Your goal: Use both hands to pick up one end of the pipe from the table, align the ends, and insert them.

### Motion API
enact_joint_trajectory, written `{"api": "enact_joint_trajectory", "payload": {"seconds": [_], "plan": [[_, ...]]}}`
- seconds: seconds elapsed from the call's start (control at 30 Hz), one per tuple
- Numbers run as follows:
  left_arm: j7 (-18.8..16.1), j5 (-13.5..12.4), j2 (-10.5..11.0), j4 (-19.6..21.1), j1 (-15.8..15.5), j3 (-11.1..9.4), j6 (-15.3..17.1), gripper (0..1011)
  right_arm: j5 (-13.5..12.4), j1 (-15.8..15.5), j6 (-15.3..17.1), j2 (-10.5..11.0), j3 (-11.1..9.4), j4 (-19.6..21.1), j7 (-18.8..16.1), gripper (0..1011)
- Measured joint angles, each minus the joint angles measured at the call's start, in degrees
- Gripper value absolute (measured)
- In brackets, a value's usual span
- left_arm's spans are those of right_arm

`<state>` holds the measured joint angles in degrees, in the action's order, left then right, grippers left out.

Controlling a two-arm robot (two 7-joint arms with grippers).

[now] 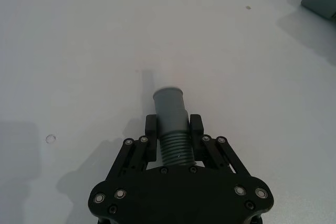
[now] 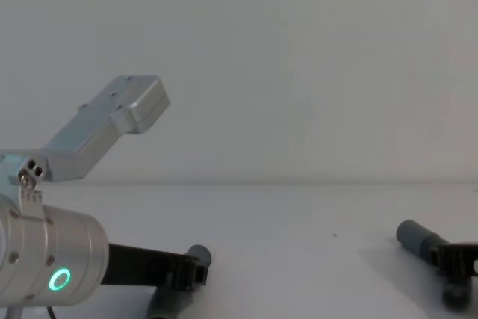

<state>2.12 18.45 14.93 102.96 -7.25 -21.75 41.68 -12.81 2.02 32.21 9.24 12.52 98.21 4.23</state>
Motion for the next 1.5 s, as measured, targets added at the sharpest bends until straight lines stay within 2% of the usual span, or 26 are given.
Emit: {"api": "enact_joint_trajectory", "payload": {"seconds": [0.1, 0.2, 1.13, 1.37, 1.5], "plan": [[0.00, 0.00, 0.00, 0.00, 0.00, 0.00, 0.00, 351, 0.02, 0.00, -0.04, 0.00, 0.00, -0.02, 0.00, 173], [0.00, 0.00, 0.00, 0.00, 0.00, 0.00, 0.00, 351, 0.04, 0.01, -0.05, 0.00, 0.00, -0.03, 0.00, 151], [0.00, 0.00, 0.00, 0.00, 0.00, 0.00, 0.00, 351, 0.07, 0.00, -0.07, 0.04, -0.02, -0.05, -0.08, 144], [0.00, 0.00, 0.00, 0.00, 0.00, 0.00, 0.00, 351, -0.05, 0.02, -1.33, 1.01, -0.16, -0.08, -1.97, 142], [0.00, 0.00, 0.00, 0.00, 0.00, 0.00, 0.00, 351, -0.41, 0.03, -3.55, 2.36, -0.54, 0.01, -4.33, 142]]}}
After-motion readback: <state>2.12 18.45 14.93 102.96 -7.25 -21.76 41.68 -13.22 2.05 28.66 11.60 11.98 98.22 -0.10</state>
